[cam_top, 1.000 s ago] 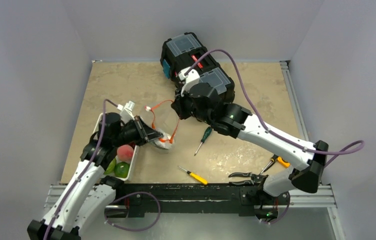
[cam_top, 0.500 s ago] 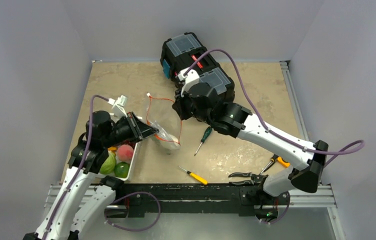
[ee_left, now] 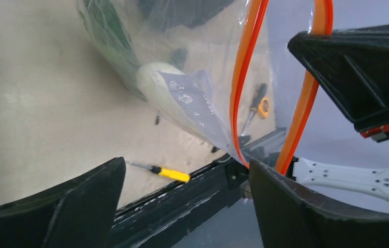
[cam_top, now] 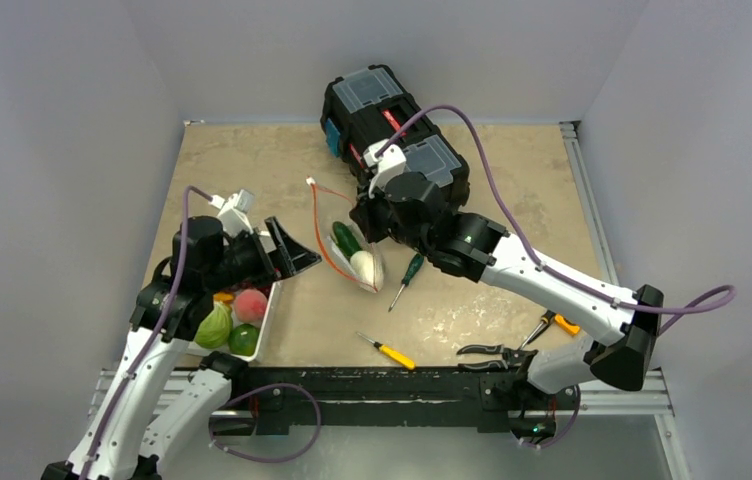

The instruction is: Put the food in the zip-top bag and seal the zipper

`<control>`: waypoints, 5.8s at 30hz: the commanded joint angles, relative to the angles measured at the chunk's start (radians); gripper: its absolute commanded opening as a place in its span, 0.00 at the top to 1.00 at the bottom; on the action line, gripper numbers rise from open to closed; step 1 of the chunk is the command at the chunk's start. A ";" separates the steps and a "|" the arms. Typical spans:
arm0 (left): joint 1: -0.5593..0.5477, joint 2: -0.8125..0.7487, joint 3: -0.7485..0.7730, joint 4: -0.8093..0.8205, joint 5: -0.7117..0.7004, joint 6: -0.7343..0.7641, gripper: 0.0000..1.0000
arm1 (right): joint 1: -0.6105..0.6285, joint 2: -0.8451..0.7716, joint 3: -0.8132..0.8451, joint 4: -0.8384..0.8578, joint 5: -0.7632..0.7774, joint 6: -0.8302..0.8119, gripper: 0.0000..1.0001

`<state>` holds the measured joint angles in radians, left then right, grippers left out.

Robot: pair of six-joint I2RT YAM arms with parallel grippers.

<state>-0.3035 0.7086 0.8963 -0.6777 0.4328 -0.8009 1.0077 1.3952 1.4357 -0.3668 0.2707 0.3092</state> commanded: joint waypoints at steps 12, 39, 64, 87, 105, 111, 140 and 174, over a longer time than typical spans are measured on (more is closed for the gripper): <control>0.000 -0.057 0.171 -0.490 -0.674 0.206 0.05 | 0.002 0.043 0.009 0.065 -0.029 -0.027 1.00; 0.000 -0.084 -0.161 -0.459 -0.799 -0.395 0.03 | 0.002 -0.013 -0.064 0.086 -0.036 0.000 1.00; 0.001 0.022 -0.282 -0.351 -0.836 -0.491 0.19 | 0.002 -0.026 -0.079 0.096 -0.053 0.001 1.00; 0.001 -0.031 -0.231 -0.410 -0.866 -0.454 0.63 | 0.001 -0.042 -0.098 0.101 -0.049 0.015 1.00; 0.001 -0.300 0.039 -0.264 -0.399 0.033 1.00 | 0.002 -0.023 -0.084 0.106 -0.071 0.017 1.00; 0.001 -0.306 0.045 0.013 -0.003 0.072 1.00 | 0.002 -0.016 -0.078 0.108 -0.088 0.024 1.00; -0.003 0.065 0.009 0.068 0.144 -0.180 1.00 | 0.002 0.013 -0.040 0.093 -0.131 0.034 1.00; -0.003 -0.091 0.064 -0.080 -0.019 -0.040 0.23 | 0.002 0.002 -0.063 0.094 -0.127 0.035 1.00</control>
<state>-0.3035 0.6567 0.8894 -0.7021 0.4679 -0.9100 1.0031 1.4078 1.3468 -0.3202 0.1387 0.3382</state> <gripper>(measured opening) 0.770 0.004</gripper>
